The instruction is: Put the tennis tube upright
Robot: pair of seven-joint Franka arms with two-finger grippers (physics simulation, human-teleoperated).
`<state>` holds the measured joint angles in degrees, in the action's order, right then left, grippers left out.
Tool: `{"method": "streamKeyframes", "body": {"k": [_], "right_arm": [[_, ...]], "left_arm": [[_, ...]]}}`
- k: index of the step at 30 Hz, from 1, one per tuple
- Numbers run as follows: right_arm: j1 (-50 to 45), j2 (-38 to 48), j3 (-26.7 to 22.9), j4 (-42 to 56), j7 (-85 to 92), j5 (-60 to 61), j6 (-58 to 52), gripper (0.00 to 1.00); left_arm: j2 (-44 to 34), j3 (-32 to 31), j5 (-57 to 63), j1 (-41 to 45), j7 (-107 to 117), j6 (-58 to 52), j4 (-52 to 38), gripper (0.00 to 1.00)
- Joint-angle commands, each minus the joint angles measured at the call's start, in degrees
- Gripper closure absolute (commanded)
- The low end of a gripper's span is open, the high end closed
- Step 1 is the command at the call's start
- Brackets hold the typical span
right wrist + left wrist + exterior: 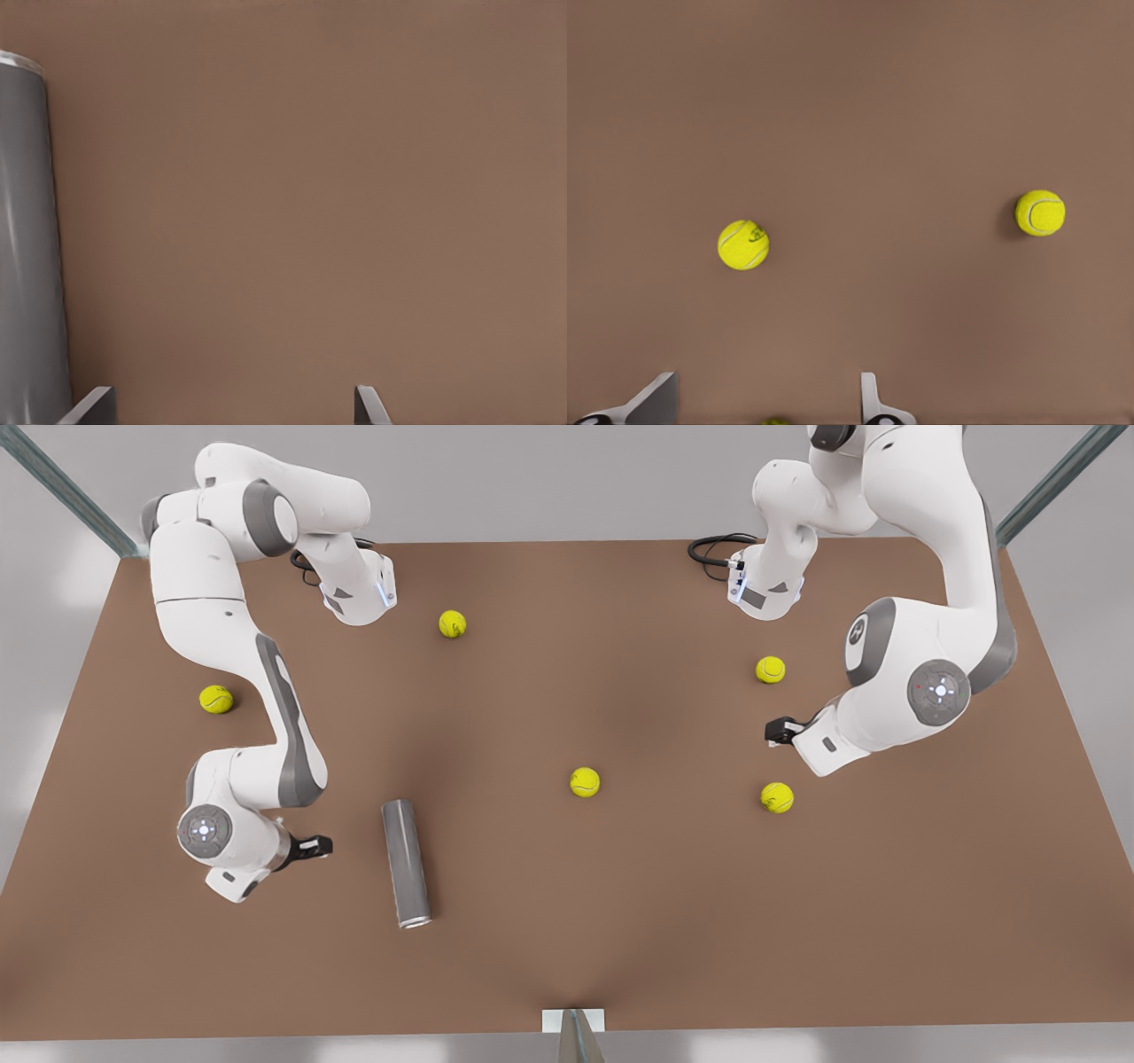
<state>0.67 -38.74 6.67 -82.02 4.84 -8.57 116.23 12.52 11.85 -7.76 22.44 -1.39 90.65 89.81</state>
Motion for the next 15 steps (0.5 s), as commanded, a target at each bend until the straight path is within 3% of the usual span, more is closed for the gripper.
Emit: {"method": "streamKeyframes", "body": {"k": [1,3,7,15], "right_arm": [[-2.6,-3.62,0.09,4.14,-17.13,-1.36,3.65,0.0],[-7.25,-6.7,0.01,6.43,-23.64,-1.36,6.29,0.0],[-12.27,-22.95,0.09,26.11,-26.11,-1.27,7.34,0.0],[-12.18,-23.31,0.09,21.81,-21.19,3.12,7.7,0.0]], "left_arm": [[-0.04,0.01,-0.07,-0.03,0.95,-0.83,0.1,0.0],[0.14,0.01,-0.07,-0.03,0.95,-0.3,0.1,0.0],[-0.65,-0.08,-0.07,1.11,1.48,-0.82,0.1,0.0],[-1.88,0.27,0.64,1.02,3.23,-2.41,0.19,0.0]]}}
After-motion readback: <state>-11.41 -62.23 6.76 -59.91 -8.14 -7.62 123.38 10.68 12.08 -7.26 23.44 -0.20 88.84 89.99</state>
